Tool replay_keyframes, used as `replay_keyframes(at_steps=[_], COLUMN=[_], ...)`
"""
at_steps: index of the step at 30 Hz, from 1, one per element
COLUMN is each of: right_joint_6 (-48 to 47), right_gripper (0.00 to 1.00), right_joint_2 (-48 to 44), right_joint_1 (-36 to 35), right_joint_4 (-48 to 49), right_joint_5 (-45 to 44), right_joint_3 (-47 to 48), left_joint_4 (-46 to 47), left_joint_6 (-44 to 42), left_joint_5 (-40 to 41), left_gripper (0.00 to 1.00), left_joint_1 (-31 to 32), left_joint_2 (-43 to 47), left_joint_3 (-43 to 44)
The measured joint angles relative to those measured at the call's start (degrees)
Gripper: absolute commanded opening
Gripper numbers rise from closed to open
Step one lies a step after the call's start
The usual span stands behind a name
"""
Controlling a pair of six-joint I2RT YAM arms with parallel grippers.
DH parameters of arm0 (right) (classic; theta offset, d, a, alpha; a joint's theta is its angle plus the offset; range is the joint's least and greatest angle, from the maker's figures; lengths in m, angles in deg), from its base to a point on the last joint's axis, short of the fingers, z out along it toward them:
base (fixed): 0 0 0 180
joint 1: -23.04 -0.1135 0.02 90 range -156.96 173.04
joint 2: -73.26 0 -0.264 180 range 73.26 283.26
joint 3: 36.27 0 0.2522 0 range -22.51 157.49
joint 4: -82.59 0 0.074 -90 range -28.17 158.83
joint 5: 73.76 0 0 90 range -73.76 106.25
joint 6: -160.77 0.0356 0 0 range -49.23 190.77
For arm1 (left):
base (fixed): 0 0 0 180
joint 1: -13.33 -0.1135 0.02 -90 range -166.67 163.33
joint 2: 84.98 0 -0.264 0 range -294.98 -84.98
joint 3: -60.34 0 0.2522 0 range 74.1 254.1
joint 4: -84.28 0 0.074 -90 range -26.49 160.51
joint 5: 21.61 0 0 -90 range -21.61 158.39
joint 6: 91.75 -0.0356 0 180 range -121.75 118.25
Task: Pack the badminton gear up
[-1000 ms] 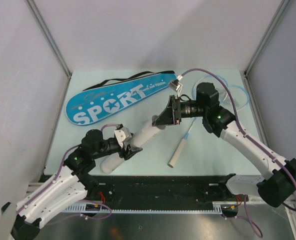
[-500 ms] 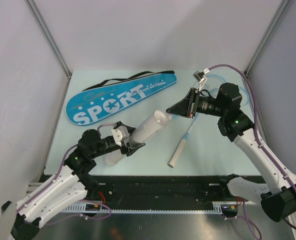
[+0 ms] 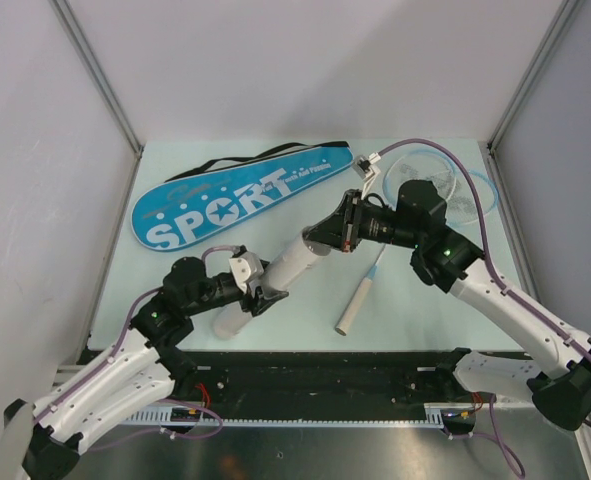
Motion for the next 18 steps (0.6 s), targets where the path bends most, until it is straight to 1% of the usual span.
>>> replay_keyframes(at_steps=[4, 6, 7, 9, 10, 13, 15, 18], right_joint_6=[-0.50, -0.57, -0.63, -1.14, -1.75, -4.48, -6.91, -10.43], right_gripper=[0.01, 0.10, 0.25, 0.44, 0.60, 0.78, 0.80, 0.80], right_joint_2=[-0.74, -1.62, -2.10, -3.41, -4.20, -7.72, -10.38, -13.27], right_joint_1=[-0.15, 0.66, 1.49, 3.98, 5.70, 10.43, 12.07, 12.22], right_joint_4=[-0.13, -0.68, -1.18, -2.67, -3.78, -8.59, -11.96, -16.24], right_joint_5=[-2.01, -2.16, -2.08, -1.84, -2.08, -4.24, -7.34, -10.38], right_joint_3=[-0.35, -0.72, -0.87, -1.07, -1.29, -1.68, -1.77, -1.79], left_joint_4=[-0.02, 0.33, 0.63, 1.44, 2.08, 1.64, 1.31, 1.05], left_joint_6=[0.07, 0.11, 0.24, 1.11, 1.97, 4.98, 7.37, 12.11], left_joint_5=[0.55, 0.52, 0.55, 0.81, 1.31, 3.54, 5.20, 6.64], left_gripper=[0.14, 0.13, 0.13, 0.15, 0.15, 0.17, 0.18, 0.19], left_joint_1=[0.00, 0.13, 0.17, 0.22, 0.22, 0.24, 0.26, 0.26], left_joint_2=[-0.02, -0.04, -0.07, -0.31, -0.92, -4.59, -7.87, -12.61], left_joint_3=[0.00, 0.00, 0.00, 0.02, 0.52, 3.91, 7.39, 12.57])
